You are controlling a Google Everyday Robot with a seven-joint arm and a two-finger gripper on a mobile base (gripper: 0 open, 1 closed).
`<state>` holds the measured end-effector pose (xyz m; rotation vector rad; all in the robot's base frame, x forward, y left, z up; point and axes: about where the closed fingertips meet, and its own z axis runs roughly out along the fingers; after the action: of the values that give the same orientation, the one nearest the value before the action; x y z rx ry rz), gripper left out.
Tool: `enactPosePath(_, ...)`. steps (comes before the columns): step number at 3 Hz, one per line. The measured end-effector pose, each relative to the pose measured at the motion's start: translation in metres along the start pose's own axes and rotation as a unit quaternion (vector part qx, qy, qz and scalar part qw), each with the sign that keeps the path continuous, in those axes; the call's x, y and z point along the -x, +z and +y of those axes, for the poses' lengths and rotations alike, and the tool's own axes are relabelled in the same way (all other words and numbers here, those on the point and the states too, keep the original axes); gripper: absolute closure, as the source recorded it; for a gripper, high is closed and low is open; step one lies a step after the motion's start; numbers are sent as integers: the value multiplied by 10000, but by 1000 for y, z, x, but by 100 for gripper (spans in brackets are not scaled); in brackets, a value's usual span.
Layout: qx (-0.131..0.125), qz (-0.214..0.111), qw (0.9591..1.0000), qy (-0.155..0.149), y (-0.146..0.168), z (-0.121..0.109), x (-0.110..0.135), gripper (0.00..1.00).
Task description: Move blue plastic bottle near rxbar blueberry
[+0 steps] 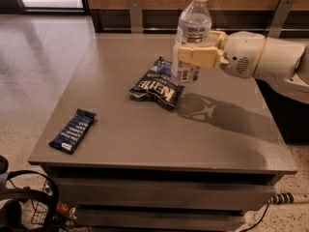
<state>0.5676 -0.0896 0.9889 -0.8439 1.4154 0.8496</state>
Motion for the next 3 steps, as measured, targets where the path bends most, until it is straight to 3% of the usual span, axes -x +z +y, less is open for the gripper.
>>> enactPosePath(1,604,-206,9980,-3,18,49,0,100)
enactPosePath(2,604,-206,9980,-3,18,49,0,100)
enactPosePath(3,664,84,9977,-92,33,67,-6,100)
